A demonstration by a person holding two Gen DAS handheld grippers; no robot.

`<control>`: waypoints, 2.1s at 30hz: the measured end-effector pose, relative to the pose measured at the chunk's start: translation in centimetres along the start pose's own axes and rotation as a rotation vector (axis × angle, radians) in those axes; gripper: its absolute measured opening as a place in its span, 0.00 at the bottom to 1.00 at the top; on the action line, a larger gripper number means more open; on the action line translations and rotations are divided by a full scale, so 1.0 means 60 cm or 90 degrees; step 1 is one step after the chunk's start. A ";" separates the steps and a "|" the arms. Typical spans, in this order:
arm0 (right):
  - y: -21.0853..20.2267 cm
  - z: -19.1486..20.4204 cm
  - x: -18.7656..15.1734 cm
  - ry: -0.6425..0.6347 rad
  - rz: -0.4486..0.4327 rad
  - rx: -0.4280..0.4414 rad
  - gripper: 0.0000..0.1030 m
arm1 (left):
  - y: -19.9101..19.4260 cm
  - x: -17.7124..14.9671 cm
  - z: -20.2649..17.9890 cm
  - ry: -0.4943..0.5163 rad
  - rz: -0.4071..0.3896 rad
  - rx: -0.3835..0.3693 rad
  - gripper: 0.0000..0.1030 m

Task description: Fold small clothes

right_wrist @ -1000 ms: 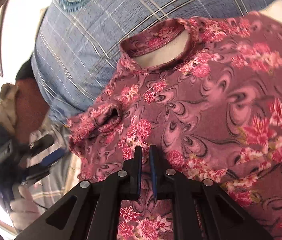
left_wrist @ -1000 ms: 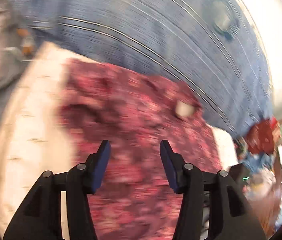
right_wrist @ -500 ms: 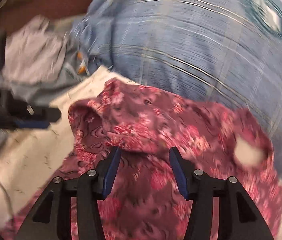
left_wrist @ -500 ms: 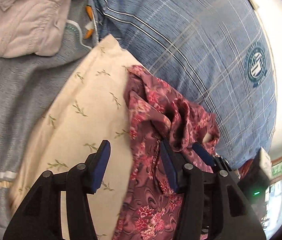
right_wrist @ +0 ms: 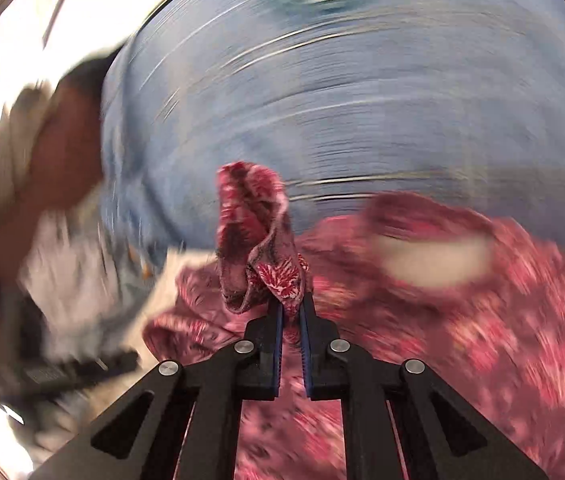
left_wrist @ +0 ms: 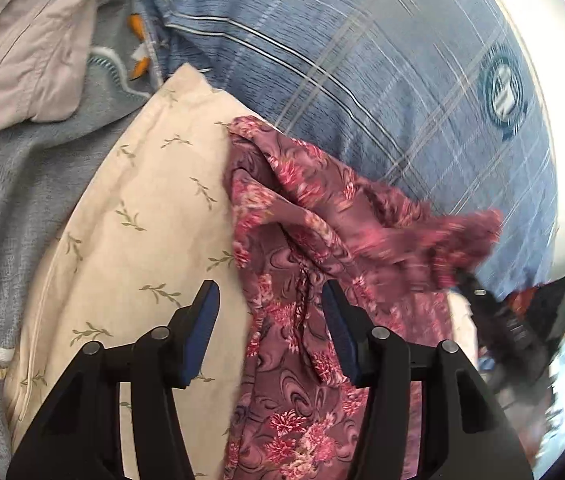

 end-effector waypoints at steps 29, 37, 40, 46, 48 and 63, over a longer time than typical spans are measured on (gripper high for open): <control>-0.127 -0.263 -0.027 0.377 -0.098 0.023 0.06 | 0.061 0.033 -0.050 -0.088 0.061 0.046 0.03; -0.182 -0.295 -0.128 0.407 -0.038 -0.010 0.07 | 0.034 -0.050 -0.064 -0.027 0.100 0.063 0.04; -0.188 -0.304 -0.159 0.434 -0.015 -0.004 0.12 | 0.015 -0.053 -0.061 -0.037 0.085 0.047 0.05; -0.190 -0.292 -0.108 0.376 -0.034 -0.021 0.06 | 0.003 -0.034 -0.076 -0.018 0.069 0.052 0.15; -0.205 -0.281 -0.084 0.349 -0.078 -0.009 0.06 | 0.017 -0.032 -0.079 -0.011 0.073 0.067 0.15; -0.237 -0.286 -0.144 0.269 -0.055 -0.110 0.12 | 0.004 -0.054 -0.044 0.002 0.102 0.076 0.21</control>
Point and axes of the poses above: each gripper's, at about its wrist camera, not at the fingertips, and y roughly the way its jaws point, z to its left, x to its top, the point moved 1 cm from there along y, roughly the way its jaws point, and after that the axes turned 9 degrees about -z, right-handed, at the moved point
